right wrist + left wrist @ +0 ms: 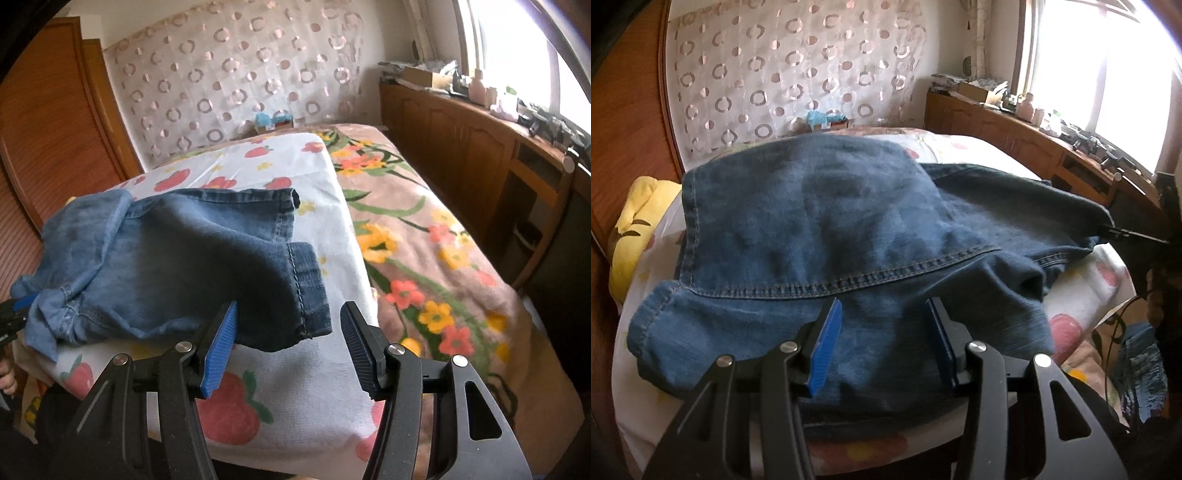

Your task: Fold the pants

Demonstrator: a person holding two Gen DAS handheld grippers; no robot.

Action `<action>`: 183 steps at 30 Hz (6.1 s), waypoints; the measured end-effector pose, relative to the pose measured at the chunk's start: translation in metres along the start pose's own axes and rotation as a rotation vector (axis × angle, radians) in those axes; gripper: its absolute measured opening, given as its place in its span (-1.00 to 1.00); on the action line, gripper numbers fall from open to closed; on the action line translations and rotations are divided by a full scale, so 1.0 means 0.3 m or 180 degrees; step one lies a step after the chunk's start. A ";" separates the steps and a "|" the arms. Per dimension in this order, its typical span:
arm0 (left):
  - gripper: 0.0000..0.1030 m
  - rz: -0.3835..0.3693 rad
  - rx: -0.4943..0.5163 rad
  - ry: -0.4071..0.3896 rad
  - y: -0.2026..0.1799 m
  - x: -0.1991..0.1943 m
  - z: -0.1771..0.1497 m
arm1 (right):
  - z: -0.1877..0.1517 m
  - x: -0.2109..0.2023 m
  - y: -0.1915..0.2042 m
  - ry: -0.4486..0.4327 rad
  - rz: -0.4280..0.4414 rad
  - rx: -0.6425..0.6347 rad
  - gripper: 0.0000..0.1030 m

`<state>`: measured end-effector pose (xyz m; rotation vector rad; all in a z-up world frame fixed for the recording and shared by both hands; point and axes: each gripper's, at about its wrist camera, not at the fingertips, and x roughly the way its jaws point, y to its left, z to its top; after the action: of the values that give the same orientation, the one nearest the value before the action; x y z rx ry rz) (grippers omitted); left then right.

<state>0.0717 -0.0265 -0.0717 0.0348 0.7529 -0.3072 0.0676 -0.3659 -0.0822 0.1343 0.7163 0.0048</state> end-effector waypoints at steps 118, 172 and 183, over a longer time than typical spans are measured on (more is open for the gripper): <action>-0.51 0.0102 -0.0081 -0.0387 0.154 -0.056 0.175 | -0.033 0.177 0.719 0.0237 0.1185 -0.1170 -0.46; -0.82 0.0051 -0.0639 -0.0534 0.317 -0.260 -0.099 | 0.435 0.261 1.268 -0.0065 0.1516 -0.1752 -0.98; -0.65 0.0110 -0.0660 -0.0543 0.352 -0.283 -0.133 | 0.407 0.387 1.407 0.0217 0.1360 -0.1914 -0.97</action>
<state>0.0170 0.1021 -0.0516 -0.1724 0.6109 -0.1952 0.2527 0.0435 -0.0146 -0.2925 0.7159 0.6306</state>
